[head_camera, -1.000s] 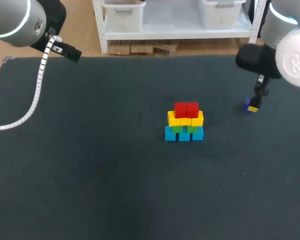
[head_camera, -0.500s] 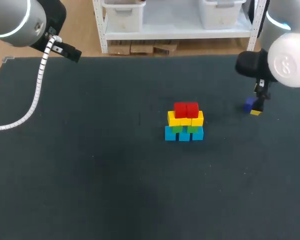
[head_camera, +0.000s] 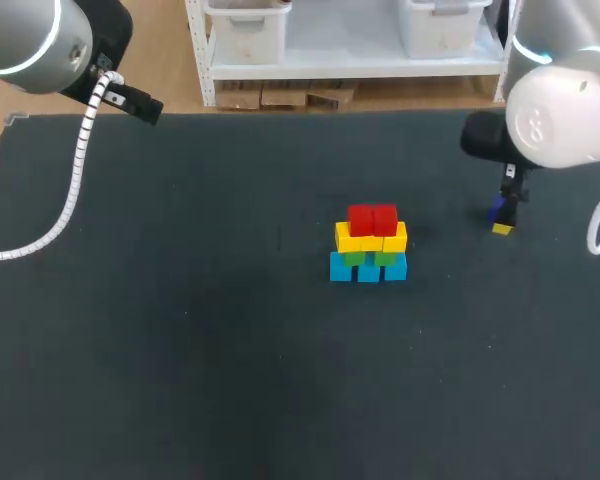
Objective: Place the blue cubes, place green cubes on the blue cubes, place the yellow cubes on the green cubes, then place the red cubes on the yellow cubes, and place purple cube on the red cubes.
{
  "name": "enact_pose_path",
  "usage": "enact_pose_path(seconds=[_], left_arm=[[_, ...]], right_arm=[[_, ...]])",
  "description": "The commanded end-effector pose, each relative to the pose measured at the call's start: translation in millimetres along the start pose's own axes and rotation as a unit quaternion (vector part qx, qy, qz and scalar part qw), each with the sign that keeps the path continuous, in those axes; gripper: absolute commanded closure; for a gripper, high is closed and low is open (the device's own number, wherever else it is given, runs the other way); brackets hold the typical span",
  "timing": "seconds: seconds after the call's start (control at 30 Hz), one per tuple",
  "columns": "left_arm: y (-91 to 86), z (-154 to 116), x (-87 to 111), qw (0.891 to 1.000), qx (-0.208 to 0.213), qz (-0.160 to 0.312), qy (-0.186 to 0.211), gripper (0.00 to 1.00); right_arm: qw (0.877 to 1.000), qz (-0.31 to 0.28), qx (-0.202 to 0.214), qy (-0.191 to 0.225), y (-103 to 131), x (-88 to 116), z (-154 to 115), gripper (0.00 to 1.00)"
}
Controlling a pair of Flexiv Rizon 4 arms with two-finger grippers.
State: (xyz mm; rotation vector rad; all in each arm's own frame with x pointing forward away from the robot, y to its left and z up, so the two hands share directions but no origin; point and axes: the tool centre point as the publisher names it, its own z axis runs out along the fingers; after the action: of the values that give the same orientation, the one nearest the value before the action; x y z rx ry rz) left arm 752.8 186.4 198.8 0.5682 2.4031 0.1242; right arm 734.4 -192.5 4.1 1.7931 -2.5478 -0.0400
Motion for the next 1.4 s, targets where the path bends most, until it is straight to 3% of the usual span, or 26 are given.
enact_pose_path(seconds=[0.03,0.27,0.3,0.33,0.5,0.57,0.83,1.0,1.17,1.4], left_arm=[[1.1,-0.2,0.3,1.000,0.002,0.000,-0.001,0.00],[1.1,-0.2,0.3,1.000,0.002,0.000,-0.001,0.00],[1.1,-0.2,0.3,1.000,0.002,0.000,-0.001,0.00],[1.1,-0.2,0.3,1.000,0.002,0.000,-0.001,0.00],[1.1,-0.2,0.3,1.000,0.002,0.000,-0.001,0.00],[1.1,-0.2,0.3,1.000,0.002,0.000,-0.001,0.00],[1.1,-0.2,0.3,1.000,0.002,0.000,-0.001,0.00],[1.1,-0.2,0.3,1.000,0.002,0.000,-0.001,0.00],[1.1,-0.2,0.3,1.000,0.002,0.000,-0.001,0.00],[1.1,-0.2,0.3,1.000,0.002,0.000,-0.001,0.00]], right_arm=[[1.000,0.000,-0.007,0.003,-7.0,-3.0,1.8,0.00],[1.000,0.002,-0.010,0.007,-8.8,0.1,3.9,0.02],[1.000,0.003,-0.011,0.008,-8.9,0.7,4.4,0.19],[1.000,0.004,-0.011,0.008,-9.0,1.2,4.8,0.47],[1.000,0.006,-0.013,0.010,-8.8,2.7,7.1,0.72],[1.000,0.006,-0.012,0.010,-8.7,2.8,7.2,0.98],[1.000,0.008,-0.003,0.008,-7.8,3.1,-3.3,1.00],[1.000,0.009,0.011,0.005,-5.4,0.2,-25.1,1.00],[0.999,0.015,0.021,-0.021,-0.9,-4.2,-62.5,1.00],[0.998,-0.035,0.050,-0.033,23.8,-28.2,-120.7,1.00]])
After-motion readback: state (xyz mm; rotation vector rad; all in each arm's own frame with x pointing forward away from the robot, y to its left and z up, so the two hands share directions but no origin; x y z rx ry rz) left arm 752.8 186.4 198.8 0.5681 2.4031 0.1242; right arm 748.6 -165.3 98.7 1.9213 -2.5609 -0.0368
